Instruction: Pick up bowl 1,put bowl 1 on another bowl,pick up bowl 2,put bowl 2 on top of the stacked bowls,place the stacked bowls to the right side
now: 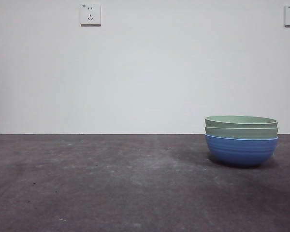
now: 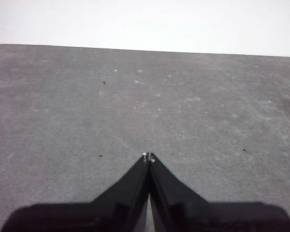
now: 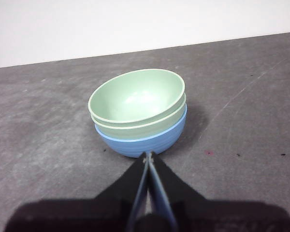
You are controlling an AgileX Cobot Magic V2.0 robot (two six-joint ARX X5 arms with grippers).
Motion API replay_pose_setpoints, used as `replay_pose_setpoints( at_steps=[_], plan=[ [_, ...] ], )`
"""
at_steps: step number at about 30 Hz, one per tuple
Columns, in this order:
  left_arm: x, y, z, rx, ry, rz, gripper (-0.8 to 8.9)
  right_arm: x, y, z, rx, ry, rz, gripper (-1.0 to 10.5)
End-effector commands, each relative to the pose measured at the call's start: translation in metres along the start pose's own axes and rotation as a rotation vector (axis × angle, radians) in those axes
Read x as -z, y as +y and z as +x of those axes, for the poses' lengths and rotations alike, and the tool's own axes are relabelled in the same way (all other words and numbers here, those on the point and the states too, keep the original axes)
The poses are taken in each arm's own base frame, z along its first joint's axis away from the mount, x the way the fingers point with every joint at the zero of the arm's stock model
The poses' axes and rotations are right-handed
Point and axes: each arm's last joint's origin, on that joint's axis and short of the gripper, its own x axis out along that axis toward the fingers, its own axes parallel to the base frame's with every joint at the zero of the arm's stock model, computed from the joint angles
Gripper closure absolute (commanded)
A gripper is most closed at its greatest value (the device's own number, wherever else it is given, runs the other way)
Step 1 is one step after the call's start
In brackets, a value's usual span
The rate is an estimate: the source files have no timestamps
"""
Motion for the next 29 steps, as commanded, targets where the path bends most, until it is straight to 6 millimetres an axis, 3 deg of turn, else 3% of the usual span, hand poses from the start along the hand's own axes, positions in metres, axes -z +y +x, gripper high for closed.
replay_pose_setpoints(
  at_steps=[1,29],
  plan=[
    [0.0043,0.0009,0.0012,-0.005,0.009,-0.008,8.17,0.0046,-0.0007,0.0012,0.002,0.015,0.013,9.4],
    [0.0043,0.0009,0.0012,-0.005,0.009,-0.008,8.17,0.0046,-0.0007,0.0012,0.002,0.015,0.013,9.4]
  ],
)
